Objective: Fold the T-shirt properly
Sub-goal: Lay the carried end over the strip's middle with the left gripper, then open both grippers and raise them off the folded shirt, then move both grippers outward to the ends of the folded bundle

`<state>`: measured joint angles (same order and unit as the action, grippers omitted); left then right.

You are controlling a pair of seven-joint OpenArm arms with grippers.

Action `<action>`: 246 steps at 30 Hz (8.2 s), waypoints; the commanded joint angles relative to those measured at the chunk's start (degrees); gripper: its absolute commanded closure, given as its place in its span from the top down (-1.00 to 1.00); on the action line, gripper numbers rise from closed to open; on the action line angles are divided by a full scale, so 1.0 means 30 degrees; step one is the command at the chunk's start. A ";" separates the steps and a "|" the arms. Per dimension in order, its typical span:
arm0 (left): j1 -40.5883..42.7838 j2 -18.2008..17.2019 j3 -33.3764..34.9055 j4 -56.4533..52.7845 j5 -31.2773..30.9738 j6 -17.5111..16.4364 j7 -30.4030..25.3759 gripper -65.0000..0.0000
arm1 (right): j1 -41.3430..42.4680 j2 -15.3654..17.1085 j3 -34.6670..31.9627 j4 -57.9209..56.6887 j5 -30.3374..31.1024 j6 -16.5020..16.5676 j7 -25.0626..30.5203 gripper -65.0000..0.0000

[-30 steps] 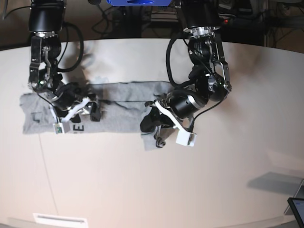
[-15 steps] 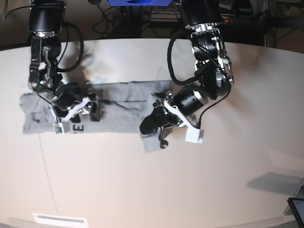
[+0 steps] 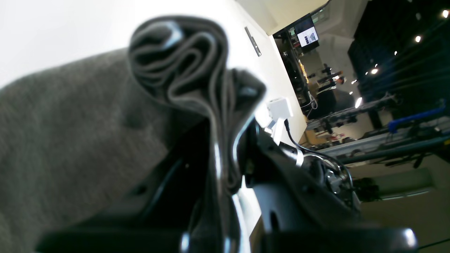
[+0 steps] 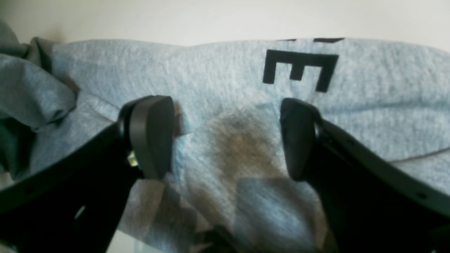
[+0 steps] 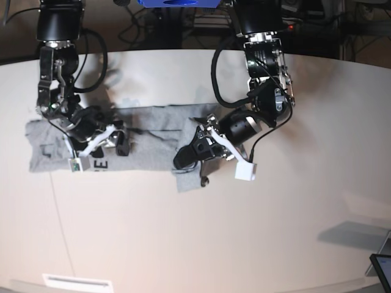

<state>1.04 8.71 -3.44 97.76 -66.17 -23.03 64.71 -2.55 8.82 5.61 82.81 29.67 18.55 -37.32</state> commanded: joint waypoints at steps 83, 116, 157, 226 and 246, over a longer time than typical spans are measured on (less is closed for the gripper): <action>-0.2910 -0.0486 0.5294 -0.6929 0.0621 -0.0251 -0.3738 -0.09 | 0.0014 0.1031 0.0168 -0.0158 -0.0703 -0.0717 -0.1406 0.40; -0.2646 -0.0163 0.9719 -0.0951 1.9347 0.0364 -0.3767 -0.10 | 0.0189 0.0972 0.0021 -0.0217 -0.0703 -0.0717 -0.1406 0.40; -0.1650 -0.4676 0.9807 -0.3999 2.2570 -0.1629 -0.3474 -0.10 | 0.1215 0.1177 0.1633 0.2772 -0.0703 -0.0717 -0.2109 0.41; 0.1398 -1.0127 -0.4083 0.2653 2.9251 -0.5057 -0.4500 -1.00 | -0.1540 0.0386 -0.0213 0.8164 -0.0557 -0.0629 -0.4102 0.40; 0.1251 -0.9160 -0.3556 -0.3735 3.3061 -0.3533 -0.9452 -1.00 | -0.2741 -0.1343 0.4886 0.8164 -0.0498 -0.0629 -0.4834 0.40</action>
<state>5.48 -17.89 -13.98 85.86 32.93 -34.26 37.26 -11.03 4.45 20.45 106.28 27.46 16.40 -52.64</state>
